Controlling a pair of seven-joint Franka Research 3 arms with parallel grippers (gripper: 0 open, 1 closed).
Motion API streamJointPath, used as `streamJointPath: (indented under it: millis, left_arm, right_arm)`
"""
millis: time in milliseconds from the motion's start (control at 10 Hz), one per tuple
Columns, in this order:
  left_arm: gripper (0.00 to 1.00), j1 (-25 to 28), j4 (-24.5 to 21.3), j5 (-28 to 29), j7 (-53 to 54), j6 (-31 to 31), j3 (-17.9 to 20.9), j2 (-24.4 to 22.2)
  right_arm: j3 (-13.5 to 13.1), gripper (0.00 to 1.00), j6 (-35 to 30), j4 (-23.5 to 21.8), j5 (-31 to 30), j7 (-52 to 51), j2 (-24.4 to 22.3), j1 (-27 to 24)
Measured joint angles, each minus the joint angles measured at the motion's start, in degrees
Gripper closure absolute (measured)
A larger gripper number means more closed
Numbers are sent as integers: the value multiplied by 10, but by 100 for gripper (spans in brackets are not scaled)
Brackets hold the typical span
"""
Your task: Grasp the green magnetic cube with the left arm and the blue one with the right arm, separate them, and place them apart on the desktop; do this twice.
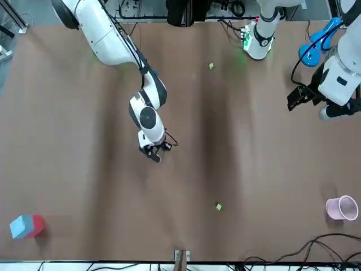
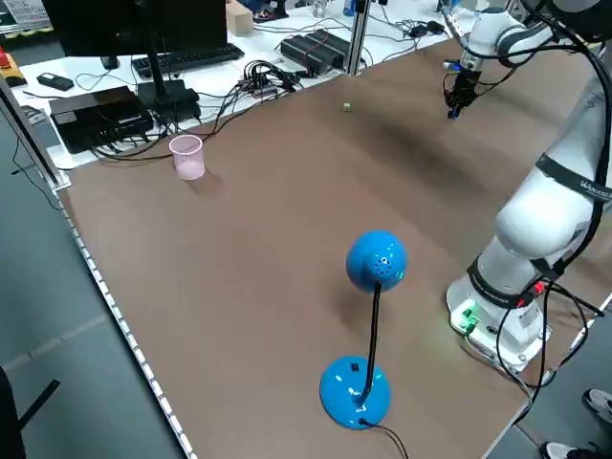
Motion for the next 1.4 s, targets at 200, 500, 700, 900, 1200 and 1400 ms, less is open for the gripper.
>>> streamJointPath:
  millis: [200, 500, 700, 900, 1200, 1400]
  left_arm:
    - [0, 0, 0, 0, 0, 0, 0, 0]
    - [0, 1, 0, 0, 0, -4, 1, 0]
    - [0, 1, 0, 0, 0, -4, 3, 0]
    - [0, 4, 1, 0, 1, -4, 4, 0]
    - [0, 9, 7, 0, 23, -4, 5, -1]
    - [0, 9, 7, 0, 70, -4, 4, 2]
  right_arm:
    - [-16, 77, 0, 22, -58, -1, 0, -2]
    - [-24, 77, -2, 80, -180, -33, 2, -4]
    - [-25, 77, -4, 155, -180, -76, 36, -5]
    - [-15, 77, -11, 257, -178, -105, 99, -7]
    - [4, 77, -22, 387, -148, -226, 189, -27]
    - [8, 77, 17, 429, -142, -254, 233, -44]
